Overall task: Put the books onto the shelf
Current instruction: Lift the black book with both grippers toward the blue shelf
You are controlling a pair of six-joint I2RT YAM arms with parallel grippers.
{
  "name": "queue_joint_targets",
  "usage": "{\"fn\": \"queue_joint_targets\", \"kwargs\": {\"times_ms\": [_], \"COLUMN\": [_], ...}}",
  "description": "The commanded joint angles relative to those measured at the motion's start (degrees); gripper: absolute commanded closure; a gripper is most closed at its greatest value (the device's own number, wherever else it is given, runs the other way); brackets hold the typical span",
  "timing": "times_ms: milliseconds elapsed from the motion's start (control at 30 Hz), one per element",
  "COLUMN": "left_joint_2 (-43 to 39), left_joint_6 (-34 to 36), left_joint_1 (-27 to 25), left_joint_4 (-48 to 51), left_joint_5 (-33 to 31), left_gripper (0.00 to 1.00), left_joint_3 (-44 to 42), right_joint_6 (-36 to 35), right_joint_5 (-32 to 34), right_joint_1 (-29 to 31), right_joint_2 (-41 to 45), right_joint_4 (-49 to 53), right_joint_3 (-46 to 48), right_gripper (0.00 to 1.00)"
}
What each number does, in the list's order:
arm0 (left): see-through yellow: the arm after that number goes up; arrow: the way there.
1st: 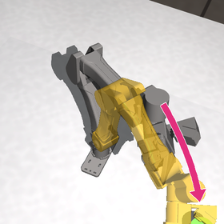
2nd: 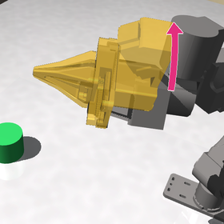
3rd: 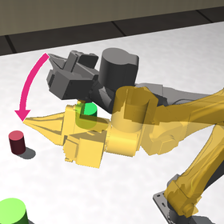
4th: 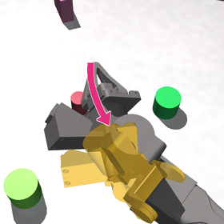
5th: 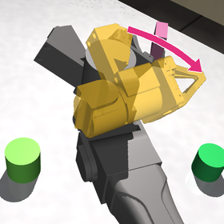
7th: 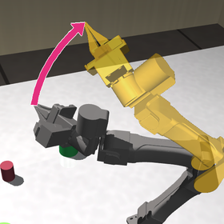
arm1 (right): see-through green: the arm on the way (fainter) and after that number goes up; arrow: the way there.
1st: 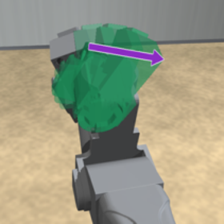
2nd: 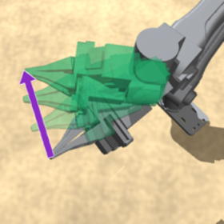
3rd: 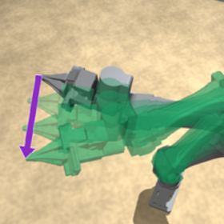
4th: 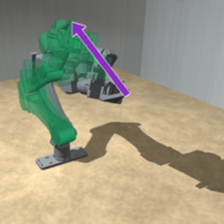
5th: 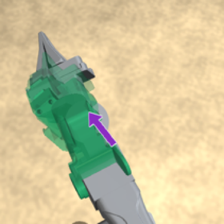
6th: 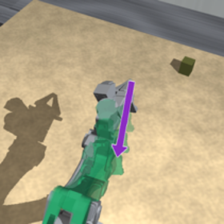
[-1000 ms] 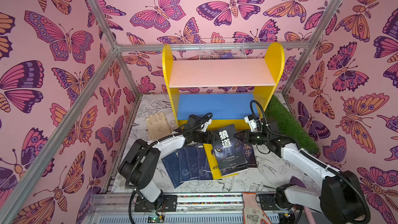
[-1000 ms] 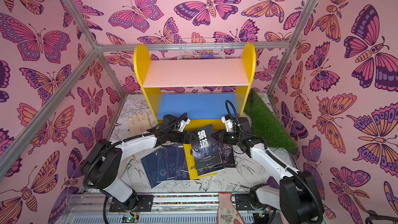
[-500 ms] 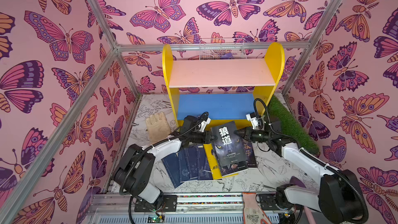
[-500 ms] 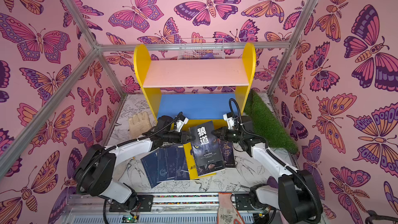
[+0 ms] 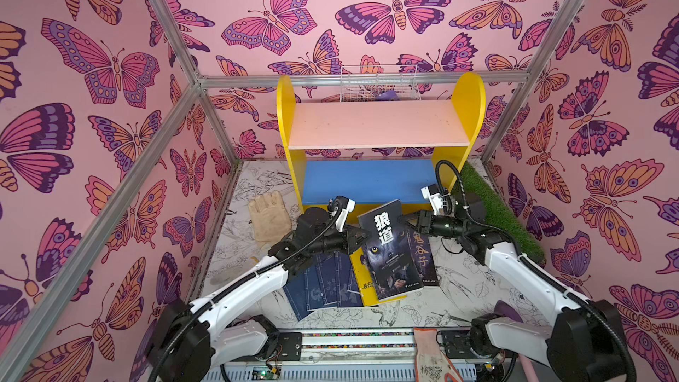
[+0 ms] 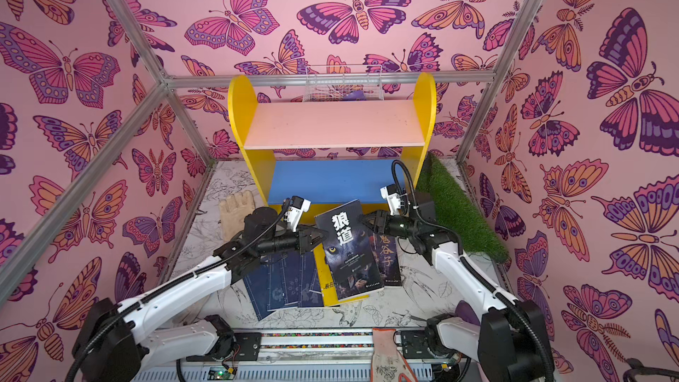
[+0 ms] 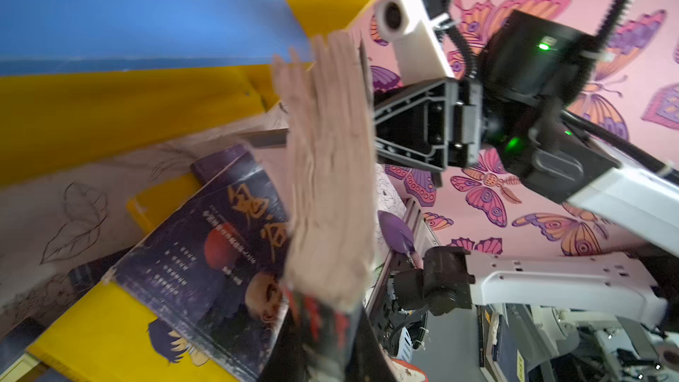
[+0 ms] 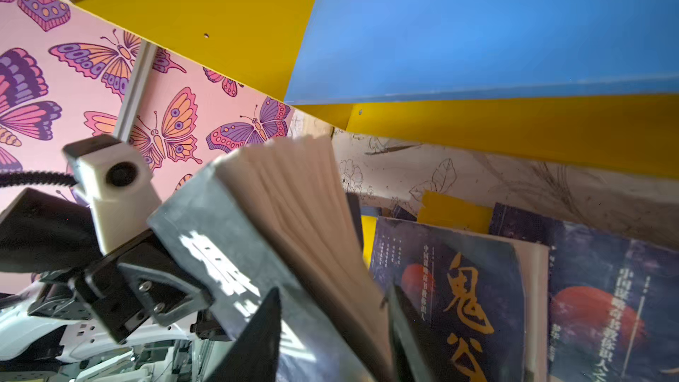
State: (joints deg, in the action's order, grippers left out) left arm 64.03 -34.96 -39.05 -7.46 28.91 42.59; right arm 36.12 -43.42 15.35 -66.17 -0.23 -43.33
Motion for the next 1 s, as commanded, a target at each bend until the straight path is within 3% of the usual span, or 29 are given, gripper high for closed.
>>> {"fn": "queue_joint_targets", "kwargs": {"times_ms": [0,100,233,367,600,733,967], "left_joint_2": [-3.77,-6.19,-7.46,-7.9,-4.42,-1.02,3.5], "left_joint_6": [-0.64,-3.62,-8.09,-15.97,-23.16,-24.27,-26.3], "left_joint_1": [-0.42,-0.38,-0.24,0.49,1.1,1.96,1.85], "left_joint_4": [-4.44,-7.18,-14.16,-27.06,-44.78,-52.12,-58.21], "left_joint_5": [-1.21,-5.88,-10.99,-21.61,-34.18,-33.46,-31.68], "left_gripper": [1.0,1.0,1.0,1.0,1.0,1.0,1.0], "left_joint_3": [2.14,1.09,-1.12,-7.06,-11.48,-10.17,-8.42], "right_joint_6": [-1.54,-0.7,-1.09,1.06,12.02,14.18,22.19], "right_joint_5": [7.06,13.6,15.37,13.85,-1.38,-7.02,-4.7], "right_joint_1": [0.02,-0.13,-0.14,-0.15,-0.24,0.59,5.43], "right_joint_2": [3.61,6.2,7.72,8.48,7.08,3.69,-2.03], "right_joint_4": [3.69,3.28,3.73,2.64,-16.44,-20.62,-34.36], "right_joint_3": [-2.46,-1.71,-1.14,0.59,6.59,6.19,6.17], "right_gripper": [0.28,0.15,0.13,0.12,0.08,0.09,0.14]}}
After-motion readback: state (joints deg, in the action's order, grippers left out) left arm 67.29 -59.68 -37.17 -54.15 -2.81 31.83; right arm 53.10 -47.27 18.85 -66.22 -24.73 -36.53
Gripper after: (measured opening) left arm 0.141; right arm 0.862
